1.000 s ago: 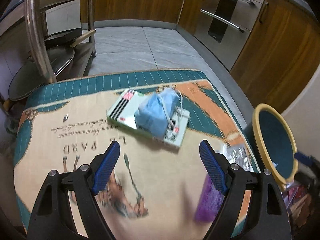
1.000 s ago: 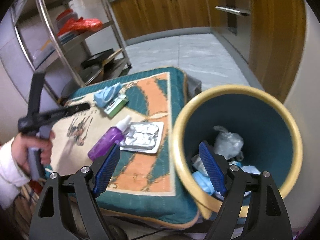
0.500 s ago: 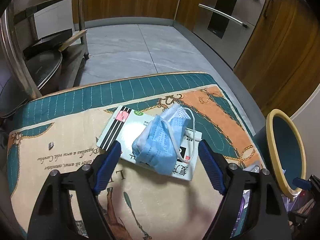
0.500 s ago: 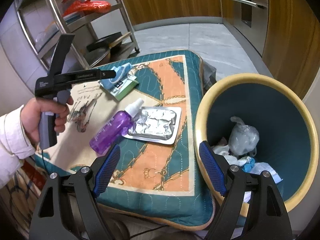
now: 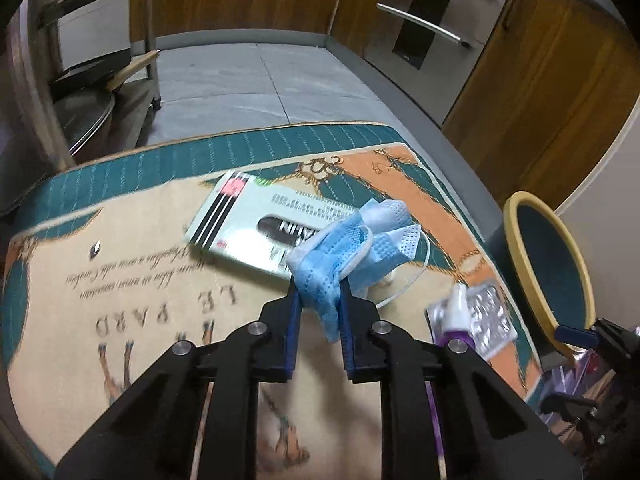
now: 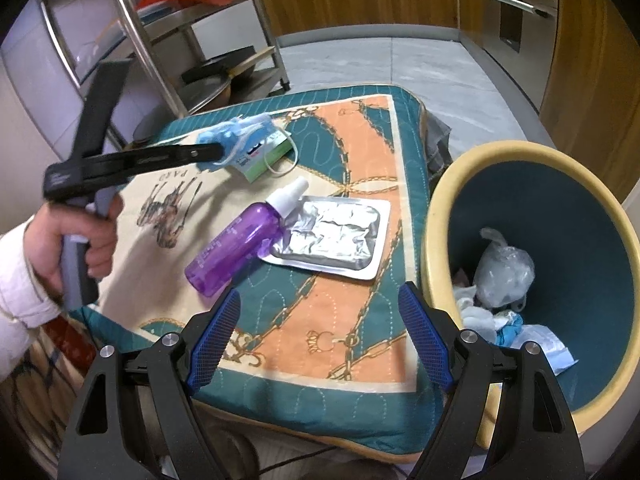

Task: Collect trash
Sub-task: 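Grasp the purple spray bottle with the right gripper while left holds the mask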

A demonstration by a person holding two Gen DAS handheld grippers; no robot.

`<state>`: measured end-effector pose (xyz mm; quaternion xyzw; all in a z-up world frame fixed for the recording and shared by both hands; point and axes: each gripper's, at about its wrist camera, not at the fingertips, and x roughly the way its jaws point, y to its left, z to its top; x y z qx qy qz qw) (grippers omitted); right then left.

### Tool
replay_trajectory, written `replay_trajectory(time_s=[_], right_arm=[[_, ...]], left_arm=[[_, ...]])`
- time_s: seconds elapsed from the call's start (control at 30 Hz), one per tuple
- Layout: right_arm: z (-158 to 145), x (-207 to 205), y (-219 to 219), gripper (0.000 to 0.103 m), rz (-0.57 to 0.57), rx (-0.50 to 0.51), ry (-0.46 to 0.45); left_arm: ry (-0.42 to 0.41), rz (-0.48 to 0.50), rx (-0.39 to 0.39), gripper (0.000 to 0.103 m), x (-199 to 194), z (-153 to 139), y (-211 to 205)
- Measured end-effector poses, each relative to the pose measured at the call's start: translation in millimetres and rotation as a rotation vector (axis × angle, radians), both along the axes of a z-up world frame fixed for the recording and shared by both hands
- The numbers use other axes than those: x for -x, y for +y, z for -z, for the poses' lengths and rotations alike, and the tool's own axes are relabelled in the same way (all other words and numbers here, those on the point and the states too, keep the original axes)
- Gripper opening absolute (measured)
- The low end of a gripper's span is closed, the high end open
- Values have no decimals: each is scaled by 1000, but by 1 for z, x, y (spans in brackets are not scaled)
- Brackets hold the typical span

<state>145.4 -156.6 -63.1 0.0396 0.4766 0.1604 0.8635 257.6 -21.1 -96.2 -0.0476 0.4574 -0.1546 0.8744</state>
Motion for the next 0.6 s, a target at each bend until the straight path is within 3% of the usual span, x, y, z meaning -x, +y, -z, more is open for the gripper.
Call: replay_trajectory(time_s=[0.37, 0.6], right_arm=[[12, -5, 21, 82, 9, -64, 61], [21, -28, 51, 86, 94, -125, 124]], left_arm=[[30, -109, 82, 17, 76, 2, 51], [49, -192, 137, 17, 110, 0, 67]])
